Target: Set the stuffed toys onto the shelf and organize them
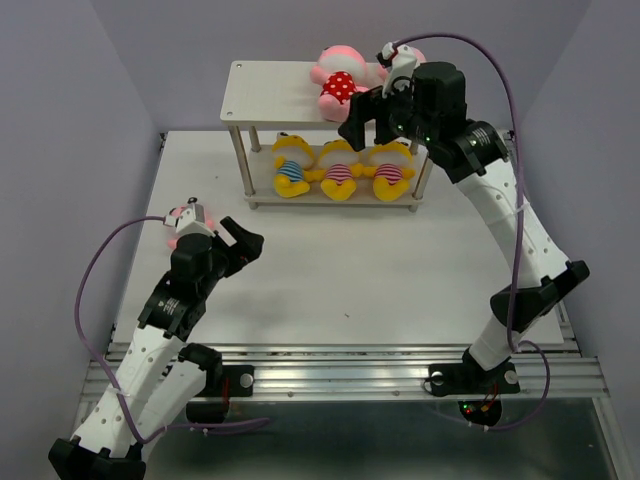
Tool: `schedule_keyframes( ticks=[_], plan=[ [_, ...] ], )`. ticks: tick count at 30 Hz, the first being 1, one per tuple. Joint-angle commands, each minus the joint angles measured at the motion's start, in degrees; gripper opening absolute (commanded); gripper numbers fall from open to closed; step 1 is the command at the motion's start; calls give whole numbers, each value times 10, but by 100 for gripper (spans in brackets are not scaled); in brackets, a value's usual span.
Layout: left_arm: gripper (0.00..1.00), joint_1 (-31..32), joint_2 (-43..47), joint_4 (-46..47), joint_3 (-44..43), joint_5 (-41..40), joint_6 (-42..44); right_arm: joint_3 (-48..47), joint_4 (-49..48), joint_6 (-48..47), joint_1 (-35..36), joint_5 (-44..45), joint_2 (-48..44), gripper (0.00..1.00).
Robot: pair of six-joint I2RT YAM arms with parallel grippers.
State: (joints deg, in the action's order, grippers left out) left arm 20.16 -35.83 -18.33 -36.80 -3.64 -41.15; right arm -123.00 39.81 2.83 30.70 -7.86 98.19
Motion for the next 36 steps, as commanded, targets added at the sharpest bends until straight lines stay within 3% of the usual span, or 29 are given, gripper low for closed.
schedule_keyframes(
  ticks=[1,7,12,15,22,31,36],
  plan=[
    [99,1,7,-3,-21,-22,0,25,-32,0,-5,-42,-55,100],
    [99,1,-1,-73,-50,-77,-36,128,-54,-7,-5,-142,-143,100],
    [99,1,-33,-141,-70,-134,-89,330,-125,-1,-5,-231,-228,100],
    [99,-2,-67,-167,-81,-160,-104,474,-205,24,1,-207,-285,100],
    [99,-93,-132,-160,-76,-169,-81,648,-317,84,1,-204,-359,100],
    [99,-224,-190,-123,-78,-146,-72,697,-314,93,1,-130,-368,100],
    [99,-305,-212,-79,-25,-96,-59,694,-314,85,1,-128,-355,100]
  ],
)
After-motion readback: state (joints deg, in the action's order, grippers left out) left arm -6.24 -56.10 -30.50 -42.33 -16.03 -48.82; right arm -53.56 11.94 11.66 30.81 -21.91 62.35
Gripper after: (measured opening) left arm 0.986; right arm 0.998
